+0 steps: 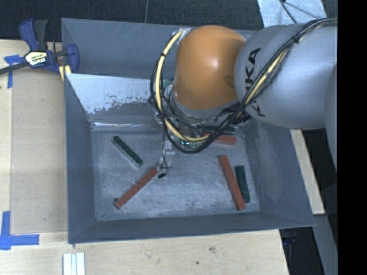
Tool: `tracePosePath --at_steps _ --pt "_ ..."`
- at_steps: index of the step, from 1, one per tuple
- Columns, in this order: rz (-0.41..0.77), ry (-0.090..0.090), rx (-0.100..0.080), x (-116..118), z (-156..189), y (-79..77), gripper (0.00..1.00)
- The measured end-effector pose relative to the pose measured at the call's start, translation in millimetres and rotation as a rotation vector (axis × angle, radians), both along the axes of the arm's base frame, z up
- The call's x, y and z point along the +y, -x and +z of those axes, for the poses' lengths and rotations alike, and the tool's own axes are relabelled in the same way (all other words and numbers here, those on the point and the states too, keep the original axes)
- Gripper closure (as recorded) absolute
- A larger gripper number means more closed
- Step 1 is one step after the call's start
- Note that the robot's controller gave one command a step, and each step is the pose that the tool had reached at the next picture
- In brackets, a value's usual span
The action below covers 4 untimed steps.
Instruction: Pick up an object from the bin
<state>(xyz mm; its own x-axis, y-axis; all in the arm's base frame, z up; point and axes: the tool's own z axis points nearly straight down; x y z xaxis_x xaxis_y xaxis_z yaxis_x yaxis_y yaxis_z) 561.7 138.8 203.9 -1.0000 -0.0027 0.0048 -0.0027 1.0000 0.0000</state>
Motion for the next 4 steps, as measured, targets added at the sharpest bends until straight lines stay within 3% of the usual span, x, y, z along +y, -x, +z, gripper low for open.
tracePosePath --at_steps 1,2,3,4 --pt "0.17 0.001 -0.001 -25.5 -80.4 3.0 0.0" --pt "0.26 -0.004 -0.006 35.0 -135.3 34.8 0.0" --pt "0.252 -0.003 -0.009 31.4 -133.0 32.6 1.0" --pt "0.615 -0.001 -0.016 4.6 44.6 8.8 1.0"
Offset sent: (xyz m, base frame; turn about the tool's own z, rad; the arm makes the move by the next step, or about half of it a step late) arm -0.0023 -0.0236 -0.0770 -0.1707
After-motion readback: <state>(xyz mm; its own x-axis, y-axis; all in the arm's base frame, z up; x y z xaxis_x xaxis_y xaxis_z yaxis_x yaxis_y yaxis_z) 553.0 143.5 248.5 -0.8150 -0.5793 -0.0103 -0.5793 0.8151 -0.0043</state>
